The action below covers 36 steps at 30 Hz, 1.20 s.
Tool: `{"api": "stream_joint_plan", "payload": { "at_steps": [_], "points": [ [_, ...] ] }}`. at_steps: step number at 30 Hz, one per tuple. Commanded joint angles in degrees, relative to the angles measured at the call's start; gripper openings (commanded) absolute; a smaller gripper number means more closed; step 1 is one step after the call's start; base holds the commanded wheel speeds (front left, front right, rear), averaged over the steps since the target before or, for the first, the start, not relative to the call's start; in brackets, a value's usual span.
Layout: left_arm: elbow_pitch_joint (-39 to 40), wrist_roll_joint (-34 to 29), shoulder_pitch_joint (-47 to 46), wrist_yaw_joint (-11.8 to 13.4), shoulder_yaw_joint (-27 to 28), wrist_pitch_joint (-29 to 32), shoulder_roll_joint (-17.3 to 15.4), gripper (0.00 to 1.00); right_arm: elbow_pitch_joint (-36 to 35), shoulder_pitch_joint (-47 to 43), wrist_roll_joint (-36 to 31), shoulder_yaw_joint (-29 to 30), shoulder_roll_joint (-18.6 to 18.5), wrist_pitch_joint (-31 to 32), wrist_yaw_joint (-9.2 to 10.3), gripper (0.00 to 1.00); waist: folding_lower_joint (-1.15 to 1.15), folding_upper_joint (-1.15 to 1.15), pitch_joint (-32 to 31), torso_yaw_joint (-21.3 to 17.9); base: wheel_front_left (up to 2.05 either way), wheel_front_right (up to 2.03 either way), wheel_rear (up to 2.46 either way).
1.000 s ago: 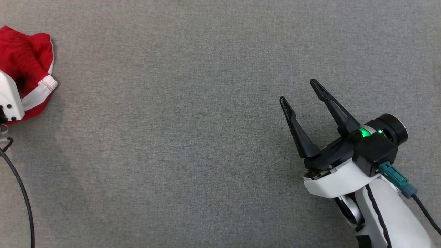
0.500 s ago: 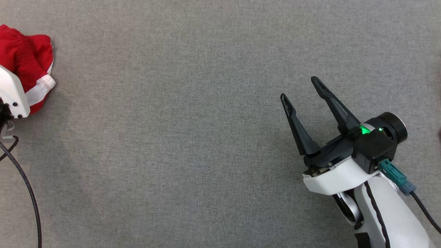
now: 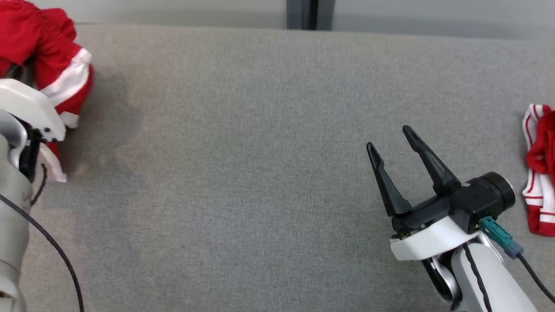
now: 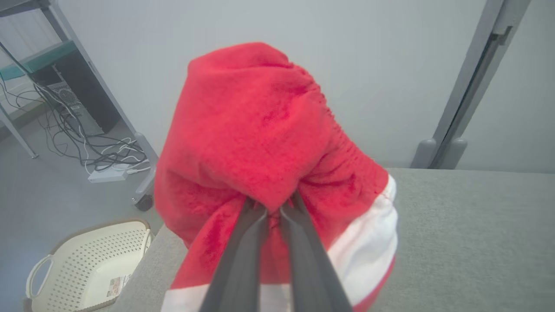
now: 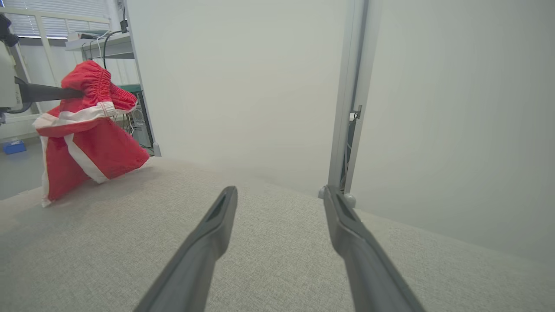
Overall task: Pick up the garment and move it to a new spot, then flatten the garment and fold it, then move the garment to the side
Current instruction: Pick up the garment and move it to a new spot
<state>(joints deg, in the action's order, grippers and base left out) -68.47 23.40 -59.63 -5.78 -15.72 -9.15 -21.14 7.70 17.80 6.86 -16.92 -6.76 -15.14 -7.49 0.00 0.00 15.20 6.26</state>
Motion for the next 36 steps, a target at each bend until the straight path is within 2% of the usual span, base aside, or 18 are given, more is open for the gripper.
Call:
{"api": "stream_joint_plan", "payload": {
  "at_steps": [1, 5, 13, 20, 28, 33, 36],
  "points": [
    [0.6, 0.3, 1.5, -0.5, -0.4, -2.0, 0.6, 0.00, 0.2, -1.4, 0.4, 0.7, 0.1, 0.0, -0.01, 1.00, 0.00, 0.00, -4.0, 0.2, 0.00, 0.00, 0.00],
    [2.9, 0.3, 3.1, -1.2, -1.3, -4.9, 2.0, 0.00, 0.6, -3.6, 0.8, 1.7, 0.4, 0.0, -0.01, 1.00, 0.00, 0.00, -7.9, -0.1, 0.00, 0.00, 0.00],
    [9.5, 1.6, 7.8, -1.7, -3.0, -6.0, 5.3, 0.00, 0.6, -7.0, 0.9, 3.7, 0.9, 0.0, -0.01, 1.00, 0.00, 0.00, -13.6, -1.8, 0.00, 0.00, 0.00],
    [15.7, 4.2, 13.7, -1.7, -5.7, -5.2, 10.3, 0.00, 0.0, -8.9, 0.3, 4.9, 0.4, 0.0, -0.01, 1.00, 0.00, 0.00, -15.6, -5.1, 0.00, 0.00, 0.00],
    [20.0, 4.3, 20.9, -1.7, -13.2, -2.1, 16.8, 0.00, -1.2, -9.1, 0.0, 6.3, 0.2, 0.0, -0.01, 1.00, 0.00, 0.00, -15.3, -11.9, 0.00, 0.00, 0.00],
    [21.8, 4.9, 24.6, -1.3, -18.5, -0.9, 18.0, 0.00, -1.7, -8.4, -0.1, 6.2, 0.5, 0.0, -0.01, 1.00, 0.00, 0.00, -14.0, -16.3, 0.00, 0.00, 0.00],
    [24.7, 7.4, 26.6, -0.5, -23.4, -0.3, 18.2, 0.00, -1.8, -7.8, -0.1, 6.3, 0.7, 0.0, -0.01, 1.00, 0.00, 0.00, -12.7, -18.7, 0.00, 0.00, 0.00]
  ]
}}
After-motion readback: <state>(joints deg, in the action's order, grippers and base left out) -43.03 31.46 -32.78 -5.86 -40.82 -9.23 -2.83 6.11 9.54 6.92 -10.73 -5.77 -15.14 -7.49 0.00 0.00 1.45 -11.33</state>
